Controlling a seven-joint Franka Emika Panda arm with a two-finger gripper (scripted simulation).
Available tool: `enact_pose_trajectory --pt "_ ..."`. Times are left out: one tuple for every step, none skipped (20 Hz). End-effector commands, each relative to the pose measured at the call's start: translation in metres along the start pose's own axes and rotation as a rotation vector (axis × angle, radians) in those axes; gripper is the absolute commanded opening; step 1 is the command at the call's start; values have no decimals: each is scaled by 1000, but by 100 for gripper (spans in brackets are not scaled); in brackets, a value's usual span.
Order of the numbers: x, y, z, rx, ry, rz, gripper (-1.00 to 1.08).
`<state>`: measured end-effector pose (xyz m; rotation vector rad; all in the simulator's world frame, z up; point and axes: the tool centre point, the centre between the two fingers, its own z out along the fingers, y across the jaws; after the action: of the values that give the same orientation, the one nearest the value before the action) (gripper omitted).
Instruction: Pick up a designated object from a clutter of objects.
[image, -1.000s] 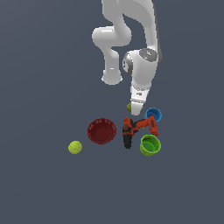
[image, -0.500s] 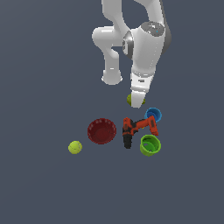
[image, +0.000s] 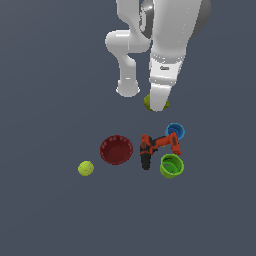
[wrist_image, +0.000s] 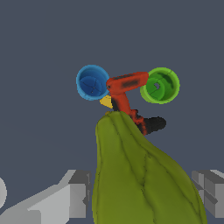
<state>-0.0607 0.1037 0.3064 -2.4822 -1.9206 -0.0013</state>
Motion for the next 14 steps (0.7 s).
enact_pose_trajectory --pt "-2 8 -21 -1 0 0 -100" --pt "-2 11 -29 -1 -1 0 -100" --pt "-3 13 -35 -1 -1 0 -100" --pt "-3 16 -41 -1 -1 0 -100" --pt "-3 18 -47 -2 -2 1 -100" --pt "-3 20 -52 -2 -2 1 -100" --pt "-4 22 -57 -2 -2 1 -100" --pt "-4 24 -61 -2 -2 1 -100" --pt "-4 26 -65 -2 -2 1 -100" --pt "-4 27 -69 -2 -3 1 -100" --pt "-4 29 -72 -2 -3 1 -100" --pt "-4 30 -74 -2 -3 1 -100" --pt "-4 31 -76 -2 -3 1 -100" --pt "-4 32 -78 -2 -3 1 -100"
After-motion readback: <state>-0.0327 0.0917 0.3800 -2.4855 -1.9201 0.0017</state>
